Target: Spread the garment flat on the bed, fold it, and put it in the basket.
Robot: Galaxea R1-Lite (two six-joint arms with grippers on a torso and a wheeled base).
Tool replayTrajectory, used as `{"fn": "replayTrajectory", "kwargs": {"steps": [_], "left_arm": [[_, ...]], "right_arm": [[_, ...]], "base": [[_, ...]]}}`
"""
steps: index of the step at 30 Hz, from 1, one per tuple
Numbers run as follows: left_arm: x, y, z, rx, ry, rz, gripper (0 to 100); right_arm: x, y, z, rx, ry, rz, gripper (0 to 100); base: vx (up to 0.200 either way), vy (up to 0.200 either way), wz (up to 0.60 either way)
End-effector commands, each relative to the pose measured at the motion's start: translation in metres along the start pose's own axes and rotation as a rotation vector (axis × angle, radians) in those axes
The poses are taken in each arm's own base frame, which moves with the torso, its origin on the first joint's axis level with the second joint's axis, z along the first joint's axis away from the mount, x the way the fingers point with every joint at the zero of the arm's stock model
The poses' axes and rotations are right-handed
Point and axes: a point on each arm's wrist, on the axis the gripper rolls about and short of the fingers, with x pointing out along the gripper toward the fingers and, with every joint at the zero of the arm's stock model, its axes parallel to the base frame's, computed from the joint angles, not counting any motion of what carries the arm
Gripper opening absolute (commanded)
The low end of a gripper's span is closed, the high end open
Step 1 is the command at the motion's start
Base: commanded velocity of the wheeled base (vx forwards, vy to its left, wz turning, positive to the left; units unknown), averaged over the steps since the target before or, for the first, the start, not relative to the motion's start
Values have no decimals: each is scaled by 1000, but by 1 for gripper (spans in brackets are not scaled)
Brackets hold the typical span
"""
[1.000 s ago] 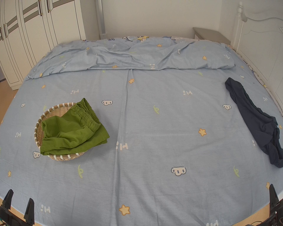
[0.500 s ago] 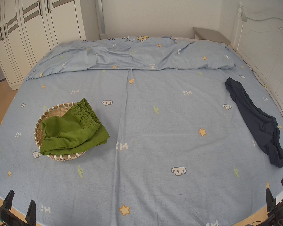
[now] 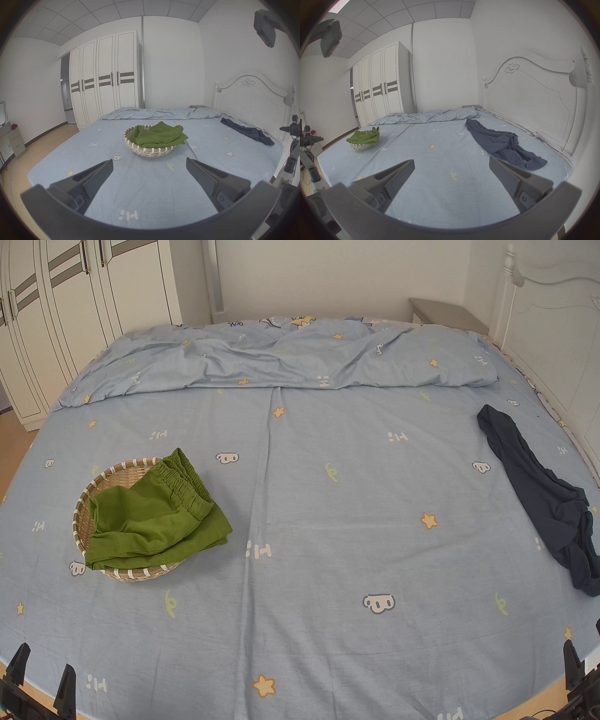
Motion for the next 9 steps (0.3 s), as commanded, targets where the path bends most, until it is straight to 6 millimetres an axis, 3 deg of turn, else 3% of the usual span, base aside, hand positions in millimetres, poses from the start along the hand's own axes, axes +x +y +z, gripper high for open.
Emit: {"fn": "replayTrajectory", "kwargs": {"steps": [1,9], "left_arm": [[0,0,-5,-3,4,0,100],[0,0,-5,-1,5,0,100]], "right_arm": [[0,0,-4,0,-2,0,100],[0,0,-4,0,-2,0,100]], "base": [[0,0,0],[0,0,0]]}}
